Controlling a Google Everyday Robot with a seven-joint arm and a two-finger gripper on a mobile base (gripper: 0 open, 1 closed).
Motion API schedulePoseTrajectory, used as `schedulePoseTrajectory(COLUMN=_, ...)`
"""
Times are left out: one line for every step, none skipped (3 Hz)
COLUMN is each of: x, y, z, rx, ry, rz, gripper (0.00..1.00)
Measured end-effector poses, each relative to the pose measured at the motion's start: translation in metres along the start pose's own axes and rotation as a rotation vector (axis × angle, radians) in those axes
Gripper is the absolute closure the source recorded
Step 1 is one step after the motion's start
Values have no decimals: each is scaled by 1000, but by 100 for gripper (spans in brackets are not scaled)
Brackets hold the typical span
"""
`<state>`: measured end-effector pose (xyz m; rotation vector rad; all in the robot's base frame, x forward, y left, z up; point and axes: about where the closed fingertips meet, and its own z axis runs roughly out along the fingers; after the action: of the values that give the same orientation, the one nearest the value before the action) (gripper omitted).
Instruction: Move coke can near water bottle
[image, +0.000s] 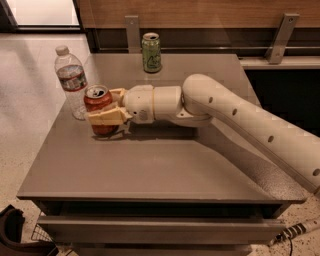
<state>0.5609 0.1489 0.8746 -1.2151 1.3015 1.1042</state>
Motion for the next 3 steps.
schedulePoseTrajectory(x=0, y=1, z=2, rx=-4, ry=0, rz=-1, gripper=51)
schedulePoseTrajectory(x=-1, y=3, z=4, rx=-8, ry=0, rz=-2, gripper=28)
schedulePoseTrajectory(x=-2, y=4, z=6, rx=-12, ry=-1, rz=-2, gripper=5)
